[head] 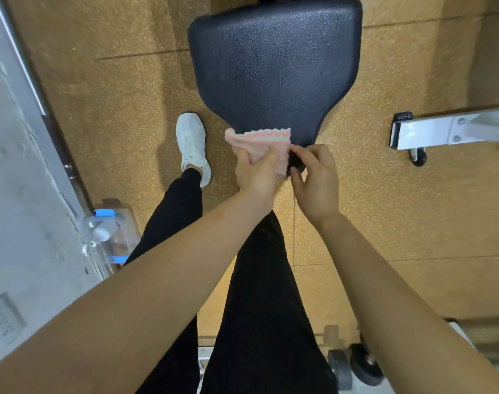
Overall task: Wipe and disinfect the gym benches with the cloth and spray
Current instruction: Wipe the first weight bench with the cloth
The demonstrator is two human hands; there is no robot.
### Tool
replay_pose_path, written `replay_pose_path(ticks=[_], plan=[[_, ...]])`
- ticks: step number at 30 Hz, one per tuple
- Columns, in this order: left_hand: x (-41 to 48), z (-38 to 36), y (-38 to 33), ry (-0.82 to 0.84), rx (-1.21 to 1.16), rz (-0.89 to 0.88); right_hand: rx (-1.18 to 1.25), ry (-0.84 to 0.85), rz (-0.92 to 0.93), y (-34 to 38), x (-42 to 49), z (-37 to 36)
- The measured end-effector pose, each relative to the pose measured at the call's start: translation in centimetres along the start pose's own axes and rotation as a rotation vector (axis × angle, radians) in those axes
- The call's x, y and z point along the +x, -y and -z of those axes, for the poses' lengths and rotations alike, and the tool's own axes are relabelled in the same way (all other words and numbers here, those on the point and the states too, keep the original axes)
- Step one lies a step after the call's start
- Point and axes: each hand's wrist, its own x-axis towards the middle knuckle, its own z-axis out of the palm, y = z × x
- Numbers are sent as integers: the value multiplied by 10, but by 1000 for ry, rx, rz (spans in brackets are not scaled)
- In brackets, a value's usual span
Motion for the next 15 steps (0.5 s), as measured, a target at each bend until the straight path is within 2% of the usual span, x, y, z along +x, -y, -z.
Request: replay_pose_path(ticks=[3,6,10,13,15], plan=[[23,8,-6,1,85,7,-161,-21,39,0,13,11],[39,19,-5,14,109,-59,-348,48,124,-1,33,19],[54,23,-23,-19,36,-108,-407,135,167,5,49,16],[68,30,-43,-39,-58,-131,-388,130,149,8,51,11],[76,36,-59,-32,-112,-226,-377,118,138,9,51,10]])
